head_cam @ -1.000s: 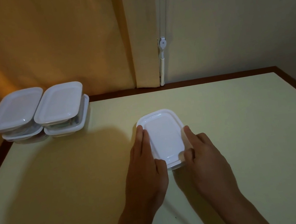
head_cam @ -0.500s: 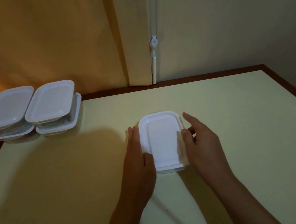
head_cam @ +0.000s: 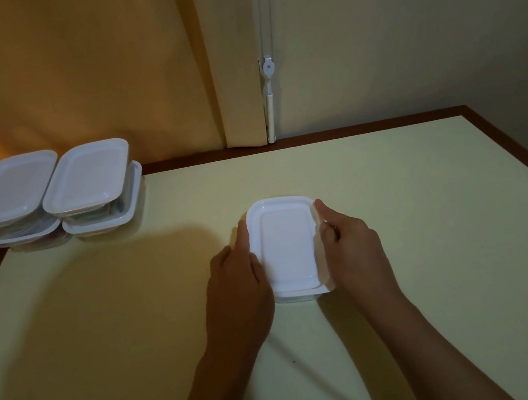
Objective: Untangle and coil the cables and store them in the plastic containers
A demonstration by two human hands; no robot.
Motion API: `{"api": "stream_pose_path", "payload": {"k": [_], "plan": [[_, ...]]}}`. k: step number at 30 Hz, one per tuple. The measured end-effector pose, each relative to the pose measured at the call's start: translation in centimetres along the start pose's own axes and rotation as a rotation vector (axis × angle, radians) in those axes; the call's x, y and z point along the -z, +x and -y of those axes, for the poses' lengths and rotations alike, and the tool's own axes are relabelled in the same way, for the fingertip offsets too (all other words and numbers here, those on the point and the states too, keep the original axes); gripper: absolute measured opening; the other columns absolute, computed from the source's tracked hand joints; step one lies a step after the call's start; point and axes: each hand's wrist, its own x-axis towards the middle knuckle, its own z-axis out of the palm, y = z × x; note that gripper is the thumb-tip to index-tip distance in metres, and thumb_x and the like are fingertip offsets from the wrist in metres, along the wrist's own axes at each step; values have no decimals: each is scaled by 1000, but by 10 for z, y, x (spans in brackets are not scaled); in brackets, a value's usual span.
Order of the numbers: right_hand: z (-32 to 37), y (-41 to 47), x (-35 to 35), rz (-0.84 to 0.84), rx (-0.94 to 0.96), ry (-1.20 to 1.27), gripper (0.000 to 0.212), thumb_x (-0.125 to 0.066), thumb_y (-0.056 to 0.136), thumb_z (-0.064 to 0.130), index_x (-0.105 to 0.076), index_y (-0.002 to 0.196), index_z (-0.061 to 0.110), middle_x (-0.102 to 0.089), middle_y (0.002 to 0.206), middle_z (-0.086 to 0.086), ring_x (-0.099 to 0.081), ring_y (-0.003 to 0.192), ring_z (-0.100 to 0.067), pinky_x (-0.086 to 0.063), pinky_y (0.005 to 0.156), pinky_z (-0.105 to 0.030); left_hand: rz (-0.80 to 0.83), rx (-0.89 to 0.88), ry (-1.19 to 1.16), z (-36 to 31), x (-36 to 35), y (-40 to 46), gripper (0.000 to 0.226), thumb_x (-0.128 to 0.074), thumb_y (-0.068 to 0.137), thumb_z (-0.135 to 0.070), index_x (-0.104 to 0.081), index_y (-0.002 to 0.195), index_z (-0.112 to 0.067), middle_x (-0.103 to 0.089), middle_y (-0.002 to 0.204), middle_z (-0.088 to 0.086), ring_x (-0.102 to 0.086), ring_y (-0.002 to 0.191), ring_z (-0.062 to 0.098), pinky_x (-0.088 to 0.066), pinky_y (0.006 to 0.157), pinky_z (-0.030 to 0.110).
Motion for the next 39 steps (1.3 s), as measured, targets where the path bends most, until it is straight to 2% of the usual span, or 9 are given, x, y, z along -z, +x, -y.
{"api": "stream_pose_path", "payload": {"k": [3,6,9,15,21,24,27,36,39], "plan": [[5,-2,2,28,9,-57,47,-35,105,25,-45,147,42,-68,121,-3,-64,100,-26,-54,89,-42,22,-21,130,-2,4,-1,58,-37,101,-27,-18,156,-24,-57,121,8,-49,111,16,-44,97,30],[7,0,7,32,34,-27,45,-39,105,22,-47,147,35,-66,128,-4,-63,109,-25,-50,90,-34,1,-81,159,-1,5,3,55,-36,101,-22,-24,155,-21,-61,117,10,-53,106,21,-46,92,33],[6,-5,7,40,43,35,43,-42,104,22,-48,146,28,-67,103,-3,-63,93,-20,-46,78,-29,-37,-67,110,4,4,7,52,-31,97,-25,-39,148,-20,-58,117,8,-52,105,21,-45,95,36],[12,-16,4,99,8,76,29,-53,96,18,-59,124,18,-62,73,4,-57,63,-9,-38,55,-22,-173,99,-133,11,19,5,19,-56,89,-6,-62,105,-14,-55,73,-3,-53,70,16,-35,57,14],[39,-47,-12,132,57,169,30,-53,93,12,-67,119,18,-63,66,-1,-58,54,-12,-45,57,-27,-207,69,-168,32,72,-14,20,-65,83,-5,-72,100,-13,-54,59,-7,-50,55,5,-37,54,12],[81,-51,-27,167,121,206,28,-53,95,12,-67,118,17,-66,66,-2,-56,47,-3,-42,51,-20,-266,39,-120,42,115,-14,19,-67,83,-5,-73,100,-12,-57,62,-7,-55,60,4,-37,57,10],[143,-47,-46,201,216,219,27,-53,93,15,-68,116,20,-67,68,-2,-56,46,-2,-40,47,-17,-332,41,-103,48,174,2,10,-66,85,-6,-70,93,-10,-61,71,-2,-60,76,18,-38,65,21],[304,-6,-129,233,469,77,30,-54,88,12,-66,114,3,-71,89,-17,-68,80,-33,-57,71,-45,-439,7,176,81,323,98,29,-56,88,-11,-71,113,-9,-68,94,7,-54,82,17,-35,71,23],[320,15,-163,237,472,-12,24,-53,89,9,-63,110,3,-70,94,-16,-69,82,-33,-58,67,-42,-444,18,208,101,335,123,26,-57,89,-11,-71,111,-7,-69,103,12,-54,84,19,-36,73,24]]}}
